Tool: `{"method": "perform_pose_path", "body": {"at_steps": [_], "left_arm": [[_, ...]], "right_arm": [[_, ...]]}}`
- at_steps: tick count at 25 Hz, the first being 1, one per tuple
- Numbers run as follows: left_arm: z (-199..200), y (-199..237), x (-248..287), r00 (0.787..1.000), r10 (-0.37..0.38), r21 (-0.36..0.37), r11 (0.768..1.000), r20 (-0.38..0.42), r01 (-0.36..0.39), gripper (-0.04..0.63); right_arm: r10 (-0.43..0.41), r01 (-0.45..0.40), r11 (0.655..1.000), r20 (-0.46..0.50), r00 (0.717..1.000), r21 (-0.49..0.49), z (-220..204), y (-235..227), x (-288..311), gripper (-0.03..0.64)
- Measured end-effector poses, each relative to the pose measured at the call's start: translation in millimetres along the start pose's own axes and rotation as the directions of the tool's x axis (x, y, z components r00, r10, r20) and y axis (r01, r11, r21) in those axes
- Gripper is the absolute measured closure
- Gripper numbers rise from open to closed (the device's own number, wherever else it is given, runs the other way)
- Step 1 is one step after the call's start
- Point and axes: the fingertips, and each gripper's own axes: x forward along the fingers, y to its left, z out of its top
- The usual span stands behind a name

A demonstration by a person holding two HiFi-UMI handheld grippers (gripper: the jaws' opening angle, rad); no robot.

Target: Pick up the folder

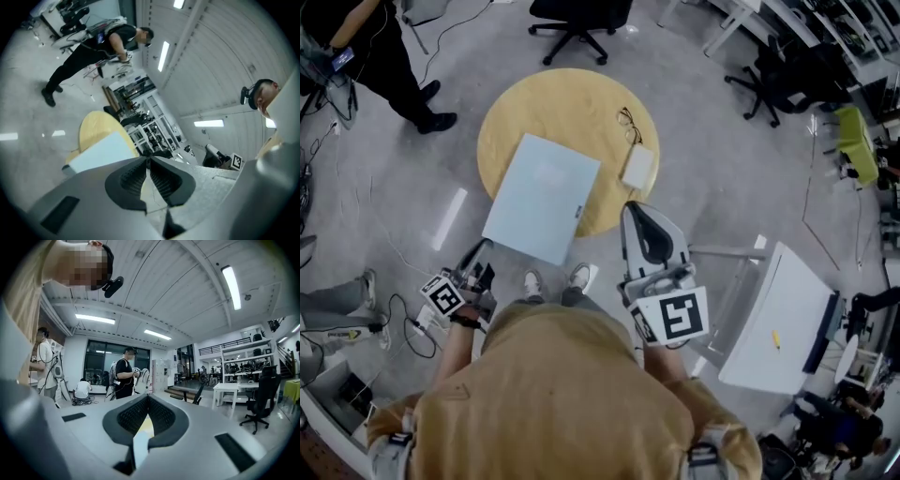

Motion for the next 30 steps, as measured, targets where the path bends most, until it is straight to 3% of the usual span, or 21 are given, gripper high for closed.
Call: {"method": "perform_pose_path", "body": {"at_steps": [3, 7, 11, 13, 15, 19, 25, 30], "left_arm": [[-43.0, 45.5, -3.0, 0.994, 0.064, -0.102, 0.992, -0.093, -0.074, 0.519], [-87.0, 82.7, -12.2, 0.984, 0.098, -0.297, 0.945, -0.15, -0.139, 0.394], [-98.1, 94.9, -4.5, 0.996, 0.026, -0.408, 0.911, -0.08, -0.056, 0.29], [-99.3, 98.8, 8.4, 0.999, 0.006, -0.416, 0.909, -0.04, -0.022, 0.181], [-101.1, 104.7, 22.0, 1.0, 0.013, -0.423, 0.906, -0.009, -0.015, 0.139], [-95.3, 117.2, 37.7, 0.997, 0.042, -0.449, 0.894, 0.064, -0.009, 0.133], [-94.2, 123.9, 63.6, 0.983, 0.041, -0.441, 0.897, 0.178, 0.042, 0.133], [-100.5, 128.3, 83.8, 0.982, 0.042, -0.446, 0.894, 0.186, 0.046, 0.133]], "right_arm": [[0.002, -0.003, 1.0, -0.018, 1.0, -0.004, -3.2, -8.3, 0.5, 0.617], [-0.004, 0.004, 1.0, -0.04, 0.999, -0.021, -2.0, -15.6, -3.2, 0.617], [-0.015, 0.013, 0.999, -0.061, 0.998, -0.038, -5.1, -21.2, -7.4, 0.617], [-0.016, 0.013, 0.999, -0.073, 0.997, -0.044, -6.6, -23.8, -10.2, 0.617], [-0.016, 0.012, 0.999, -0.083, 0.996, -0.051, -6.8, -24.8, -13.9, 0.617], [-0.021, 0.015, 0.998, -0.094, 0.995, -0.064, -6.0, -21.1, -19.9, 0.617], [-0.042, 0.032, 0.996, -0.106, 0.993, -0.087, -6.6, -31.9, -40.1, 0.617], [-0.086, 0.077, 0.992, -0.097, 0.992, -0.097, -3.0, -44.7, -59.4, 0.617]]}}
